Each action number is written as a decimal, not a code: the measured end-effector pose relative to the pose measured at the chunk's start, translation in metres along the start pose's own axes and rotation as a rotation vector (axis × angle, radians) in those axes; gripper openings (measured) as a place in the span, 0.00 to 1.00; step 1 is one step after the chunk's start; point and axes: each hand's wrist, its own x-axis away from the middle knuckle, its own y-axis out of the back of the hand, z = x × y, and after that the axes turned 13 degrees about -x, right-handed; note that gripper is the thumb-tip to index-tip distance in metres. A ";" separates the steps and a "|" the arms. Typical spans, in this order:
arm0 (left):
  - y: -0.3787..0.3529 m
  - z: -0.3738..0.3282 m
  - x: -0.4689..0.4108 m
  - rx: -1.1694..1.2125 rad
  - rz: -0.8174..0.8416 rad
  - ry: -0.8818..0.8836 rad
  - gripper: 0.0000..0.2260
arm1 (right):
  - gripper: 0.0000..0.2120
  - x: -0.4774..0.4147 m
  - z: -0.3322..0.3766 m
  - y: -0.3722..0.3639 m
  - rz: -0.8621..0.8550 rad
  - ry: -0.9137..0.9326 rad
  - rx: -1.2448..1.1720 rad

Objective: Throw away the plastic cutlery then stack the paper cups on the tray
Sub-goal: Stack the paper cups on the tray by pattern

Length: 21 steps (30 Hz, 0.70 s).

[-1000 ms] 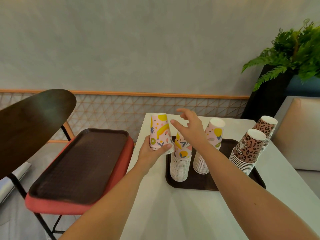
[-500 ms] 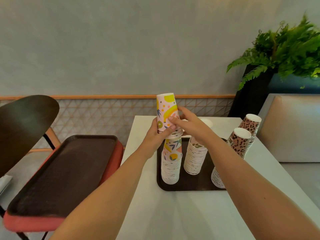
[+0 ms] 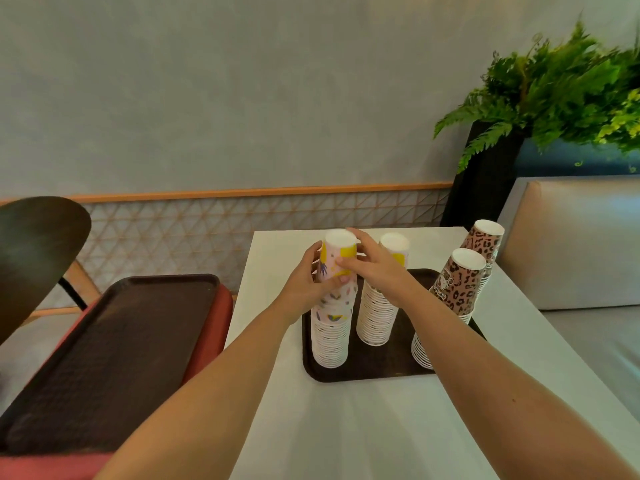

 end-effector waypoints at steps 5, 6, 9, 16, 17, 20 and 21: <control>0.005 0.001 0.007 -0.045 0.024 0.044 0.42 | 0.30 0.001 0.001 -0.001 -0.025 0.003 0.043; 0.007 0.000 0.009 -0.040 0.027 0.039 0.42 | 0.29 0.002 0.003 -0.002 -0.032 0.014 0.048; 0.013 -0.005 0.015 -0.043 0.032 0.031 0.36 | 0.26 0.005 0.004 -0.003 -0.095 0.065 0.082; 0.022 0.023 0.024 -0.029 -0.260 0.051 0.15 | 0.10 0.022 -0.010 0.000 -0.363 0.212 0.146; 0.022 0.030 0.025 -0.010 -0.285 0.059 0.11 | 0.08 0.024 -0.015 -0.001 -0.377 0.207 0.154; 0.020 0.047 0.029 -0.004 -0.320 0.092 0.06 | 0.07 0.032 -0.033 -0.006 -0.395 0.172 0.192; 0.019 0.051 0.031 -0.003 -0.321 0.102 0.07 | 0.07 0.035 -0.039 -0.008 -0.395 0.159 0.202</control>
